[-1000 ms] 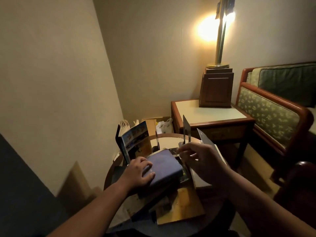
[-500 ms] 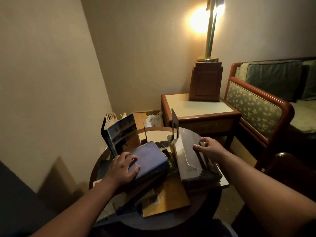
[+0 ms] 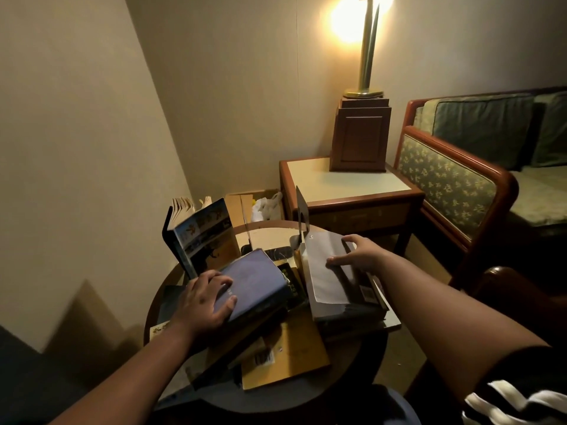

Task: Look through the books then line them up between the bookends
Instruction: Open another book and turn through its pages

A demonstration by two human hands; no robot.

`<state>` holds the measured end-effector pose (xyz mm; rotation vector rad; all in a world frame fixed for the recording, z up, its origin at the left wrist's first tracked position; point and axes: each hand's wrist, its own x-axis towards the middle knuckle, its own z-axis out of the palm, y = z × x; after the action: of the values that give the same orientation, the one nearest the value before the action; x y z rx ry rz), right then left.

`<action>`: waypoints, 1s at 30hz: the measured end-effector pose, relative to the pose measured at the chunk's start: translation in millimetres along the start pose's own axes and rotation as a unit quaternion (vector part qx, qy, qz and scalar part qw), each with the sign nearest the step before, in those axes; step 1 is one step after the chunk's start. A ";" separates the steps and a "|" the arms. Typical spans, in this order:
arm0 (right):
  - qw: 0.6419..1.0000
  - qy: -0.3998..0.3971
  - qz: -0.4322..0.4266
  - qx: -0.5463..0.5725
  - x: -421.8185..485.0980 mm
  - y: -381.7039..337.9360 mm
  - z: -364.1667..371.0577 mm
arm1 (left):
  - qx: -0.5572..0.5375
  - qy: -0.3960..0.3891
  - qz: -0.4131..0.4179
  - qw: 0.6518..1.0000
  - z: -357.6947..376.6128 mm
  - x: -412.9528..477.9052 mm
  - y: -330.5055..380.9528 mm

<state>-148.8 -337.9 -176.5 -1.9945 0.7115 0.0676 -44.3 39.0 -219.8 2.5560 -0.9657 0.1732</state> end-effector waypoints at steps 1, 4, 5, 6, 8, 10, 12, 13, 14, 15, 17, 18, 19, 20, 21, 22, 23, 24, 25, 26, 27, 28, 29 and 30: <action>1.000 0.006 -0.003 0.002 -0.7 0.7 0.7 | -0.001 0.001 -0.001 1.000 0.0 0.0 0.0; 1.000 0.019 -0.014 -0.011 -2.2 2.8 1.6 | -0.002 -0.002 -0.006 1.000 0.1 -0.5 1.0; 0.999 0.024 -0.018 -0.020 -3.1 2.7 1.7 | -0.001 -0.004 -0.008 1.000 0.1 -0.6 1.2; 0.999 0.030 -0.022 -0.030 -3.6 2.1 2.2 | -0.002 -0.004 -0.009 1.000 0.0 -0.7 1.3; 0.996 0.053 -0.029 -0.064 -5.7 -0.9 3.5 | -0.005 -0.004 -0.012 1.000 -0.2 -0.9 1.4; 0.990 0.079 -0.035 -0.108 -5.8 -4.0 5.4 | -0.007 -0.007 -0.014 1.000 -1.0 -1.1 2.2; 0.985 0.100 -0.053 -0.129 -7.3 -7.2 6.5 | -0.009 -0.008 -0.016 1.000 -1.4 -1.6 3.3; 0.985 0.110 -0.065 -0.117 -8.4 -8.6 6.5 | -0.008 -0.007 -0.018 1.000 -1.5 -1.9 3.7; 0.986 0.119 -0.074 -0.092 -9.8 -10.2 5.7 | -0.007 -0.007 -0.019 1.000 -1.8 -2.5 4.2; 0.987 0.126 -0.082 -0.060 -11.0 -11.0 4.4 | -0.005 -0.008 -0.021 1.000 -2.1 -2.7 4.5; 0.988 0.124 -0.091 0.005 -12.6 -10.2 1.6 | -0.004 -0.014 -0.024 1.000 -3.0 -3.0 5.3; 0.988 0.116 -0.092 0.033 -14.1 -9.2 1.1 | -0.004 -0.017 -0.026 0.999 -3.7 -3.1 6.0; 0.988 0.107 -0.092 0.058 -16.1 -8.4 1.4 | -0.004 -0.020 -0.028 0.999 -4.5 -3.1 7.0; 0.987 0.099 -0.093 0.084 -17.9 -7.3 2.4 | -0.004 -0.022 -0.030 0.999 -5.7 -3.1 8.4; 0.985 0.091 -0.097 0.108 -19.8 -6.4 3.7 | -0.004 -0.025 -0.031 0.999 -7.0 -3.1 9.9; 0.982 0.086 -0.103 0.130 -21.6 -6.4 5.4 | -0.003 -0.029 -0.034 0.999 -8.2 -3.3 11.5; 0.979 0.081 -0.112 0.147 -24.9 -7.6 7.0 | -0.002 -0.034 -0.037 0.999 -9.6 -3.5 12.7; 0.977 0.078 -0.120 0.160 -28.2 -10.1 7.9 | -0.003 -0.038 -0.039 0.998 -11.1 -3.4 13.5; 0.974 0.075 -0.129 0.171 -31.3 -13.4 8.5 | -0.003 -0.042 -0.041 0.998 -12.8 -2.9 14.1; 0.971 0.071 -0.138 0.183 -34.0 -17.8 8.4 | -0.003 -0.050 -0.040 0.998 -14.6 -2.2 14.2; 0.967 0.065 -0.148 0.196 -37.4 -23.4 7.7 | -0.008 -0.058 -0.036 0.998 -17.3 -0.6 14.6; 0.963 0.061 -0.159 0.208 -40.8 -30.0 6.4 | -0.022 -0.066 -0.034 0.997 -20.9 1.9 16.7; 0.959 0.059 -0.172 0.215 -44.2 -37.0 4.8 | -0.051 -0.069 -0.038 0.996 -25.7 5.1 20.6; 0.956 0.057 -0.185 0.222 -47.4 -44.4 2.7 | -0.099 -0.060 -0.048 0.992 -32.5 8.4 28.3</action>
<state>-164.8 -298.7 -127.1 -1.6693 0.3706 -0.4014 -55.7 28.0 -178.9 2.4436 -0.8542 -0.1015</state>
